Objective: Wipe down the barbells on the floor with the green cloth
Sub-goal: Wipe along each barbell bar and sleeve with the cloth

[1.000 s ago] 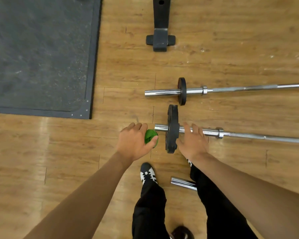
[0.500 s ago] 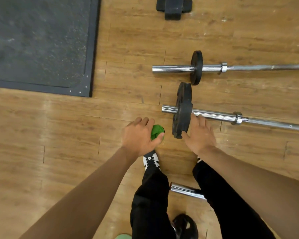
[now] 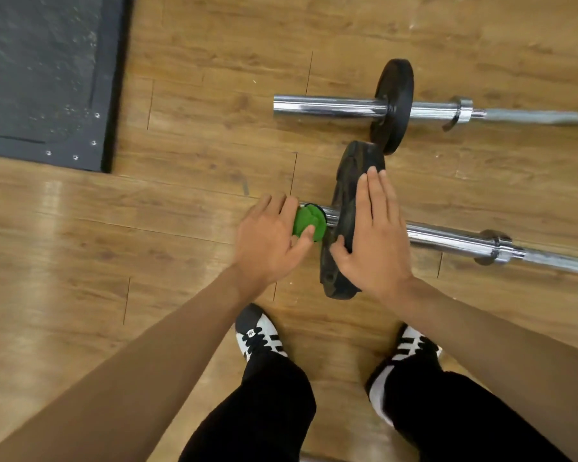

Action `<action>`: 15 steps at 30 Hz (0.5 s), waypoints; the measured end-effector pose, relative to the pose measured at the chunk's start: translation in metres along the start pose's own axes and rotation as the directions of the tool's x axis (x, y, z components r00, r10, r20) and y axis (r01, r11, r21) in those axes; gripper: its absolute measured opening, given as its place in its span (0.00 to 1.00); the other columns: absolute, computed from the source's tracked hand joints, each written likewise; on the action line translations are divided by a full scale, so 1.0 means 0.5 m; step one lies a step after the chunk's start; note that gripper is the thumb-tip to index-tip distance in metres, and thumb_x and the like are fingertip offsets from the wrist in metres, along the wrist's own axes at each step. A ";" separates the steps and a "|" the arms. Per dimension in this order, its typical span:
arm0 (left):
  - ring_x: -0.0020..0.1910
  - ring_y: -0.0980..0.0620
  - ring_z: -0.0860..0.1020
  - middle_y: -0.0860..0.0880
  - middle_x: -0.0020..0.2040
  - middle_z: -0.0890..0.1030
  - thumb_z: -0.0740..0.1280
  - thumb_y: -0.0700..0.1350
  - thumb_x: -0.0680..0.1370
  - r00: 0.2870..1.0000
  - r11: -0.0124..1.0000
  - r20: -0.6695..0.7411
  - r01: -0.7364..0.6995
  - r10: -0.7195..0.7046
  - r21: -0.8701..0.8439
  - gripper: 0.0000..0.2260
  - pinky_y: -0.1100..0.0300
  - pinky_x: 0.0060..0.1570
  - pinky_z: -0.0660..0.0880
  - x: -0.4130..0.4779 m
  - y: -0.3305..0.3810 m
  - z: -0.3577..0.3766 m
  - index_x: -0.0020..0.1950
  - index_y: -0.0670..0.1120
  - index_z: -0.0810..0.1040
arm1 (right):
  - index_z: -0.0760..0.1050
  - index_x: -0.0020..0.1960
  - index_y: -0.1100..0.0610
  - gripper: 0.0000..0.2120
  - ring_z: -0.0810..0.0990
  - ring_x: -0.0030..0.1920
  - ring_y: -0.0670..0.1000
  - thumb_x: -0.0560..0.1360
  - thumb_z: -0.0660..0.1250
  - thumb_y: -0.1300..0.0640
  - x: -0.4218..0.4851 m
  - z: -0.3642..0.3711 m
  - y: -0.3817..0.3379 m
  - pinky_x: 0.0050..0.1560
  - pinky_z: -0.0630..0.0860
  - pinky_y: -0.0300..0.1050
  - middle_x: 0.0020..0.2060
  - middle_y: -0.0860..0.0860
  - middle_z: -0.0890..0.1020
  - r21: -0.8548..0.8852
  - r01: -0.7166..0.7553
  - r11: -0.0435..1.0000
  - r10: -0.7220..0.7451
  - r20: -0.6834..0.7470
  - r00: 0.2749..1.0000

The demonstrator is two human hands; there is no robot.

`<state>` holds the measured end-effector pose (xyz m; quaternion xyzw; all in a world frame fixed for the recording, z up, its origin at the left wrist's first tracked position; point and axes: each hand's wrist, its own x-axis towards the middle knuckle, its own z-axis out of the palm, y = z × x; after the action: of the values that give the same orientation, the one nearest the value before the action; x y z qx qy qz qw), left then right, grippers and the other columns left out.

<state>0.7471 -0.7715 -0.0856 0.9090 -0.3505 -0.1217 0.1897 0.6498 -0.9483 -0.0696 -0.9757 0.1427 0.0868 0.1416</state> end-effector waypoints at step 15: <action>0.51 0.39 0.73 0.39 0.56 0.76 0.58 0.54 0.82 0.969 0.950 -0.053 -0.223 0.240 0.219 0.18 0.45 0.48 0.71 0.120 -0.056 0.221 0.59 0.41 0.75 | 0.59 0.81 0.66 0.43 0.57 0.81 0.58 0.72 0.67 0.49 0.056 0.034 0.058 0.81 0.54 0.51 0.79 0.58 0.63 0.350 0.264 0.899 -0.167 -0.283 0.944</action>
<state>0.7680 -0.8221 -0.2023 0.8807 -0.4579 -0.0249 0.1187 0.6655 -0.9771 -0.0988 -0.9421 0.0636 -0.0809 0.3193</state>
